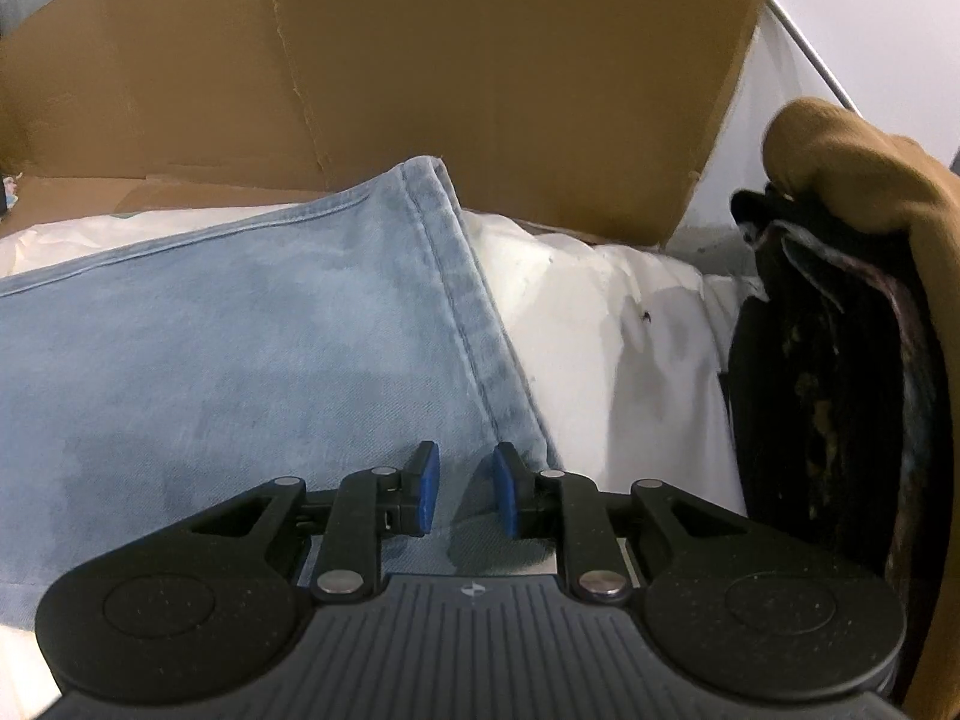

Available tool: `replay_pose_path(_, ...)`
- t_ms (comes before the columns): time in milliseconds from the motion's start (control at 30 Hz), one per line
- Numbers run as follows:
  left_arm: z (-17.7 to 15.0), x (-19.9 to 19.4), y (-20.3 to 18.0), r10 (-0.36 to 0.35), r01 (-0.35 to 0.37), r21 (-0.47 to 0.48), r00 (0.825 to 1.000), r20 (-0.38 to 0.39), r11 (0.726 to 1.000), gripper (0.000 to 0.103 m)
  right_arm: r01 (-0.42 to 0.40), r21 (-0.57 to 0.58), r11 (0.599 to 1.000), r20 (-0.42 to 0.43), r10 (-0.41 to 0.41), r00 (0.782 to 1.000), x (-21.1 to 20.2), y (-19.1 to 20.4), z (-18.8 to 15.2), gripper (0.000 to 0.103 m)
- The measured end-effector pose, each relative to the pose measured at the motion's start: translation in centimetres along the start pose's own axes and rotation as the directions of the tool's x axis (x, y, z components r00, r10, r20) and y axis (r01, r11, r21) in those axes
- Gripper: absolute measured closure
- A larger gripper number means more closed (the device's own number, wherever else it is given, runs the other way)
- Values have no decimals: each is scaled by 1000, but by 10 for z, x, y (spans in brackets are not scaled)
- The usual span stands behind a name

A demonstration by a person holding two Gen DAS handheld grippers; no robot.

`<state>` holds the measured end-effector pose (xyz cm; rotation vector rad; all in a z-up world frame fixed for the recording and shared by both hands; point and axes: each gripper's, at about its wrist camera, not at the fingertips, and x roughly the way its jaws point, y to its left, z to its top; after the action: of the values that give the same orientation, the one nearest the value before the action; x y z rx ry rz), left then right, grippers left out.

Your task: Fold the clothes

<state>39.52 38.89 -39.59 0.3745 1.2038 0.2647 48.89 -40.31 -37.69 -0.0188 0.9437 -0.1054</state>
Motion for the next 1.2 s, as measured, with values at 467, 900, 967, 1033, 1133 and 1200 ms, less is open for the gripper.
replay_pose_path(467, -28, -50, 16, 9, -2, -60, 992, 128, 998, 82, 1, -25, 1000, 51, 0, 999, -2, -4, 23, 76)
replay_pose_path(900, -37, -27, -9, 34, -31, -53, 997, 66, 998, 99, -33, -71, 997, 98, 40, 994, 31, 15, 67, 54)
replay_pose_path(967, -35, -20, -12, 41, -38, -58, 998, 54, 998, 100, -12, -69, 998, 96, 19, 995, 40, 16, 72, 54)
replay_pose_path(1033, -34, -15, -19, 54, -52, -38, 998, 43, 998, 100, -4, -61, 998, 96, 10, 995, 49, 15, 78, 54)
replay_pose_path(1133, -35, -12, -22, 55, -53, -47, 998, 38, 998, 100, -4, -41, 999, 93, 8, 996, 64, 14, 87, 54)
replay_pose_path(1200, -38, -12, -21, 44, -42, -56, 998, 38, 998, 100, 31, -42, 999, 82, -27, 996, 73, 18, 92, 54)
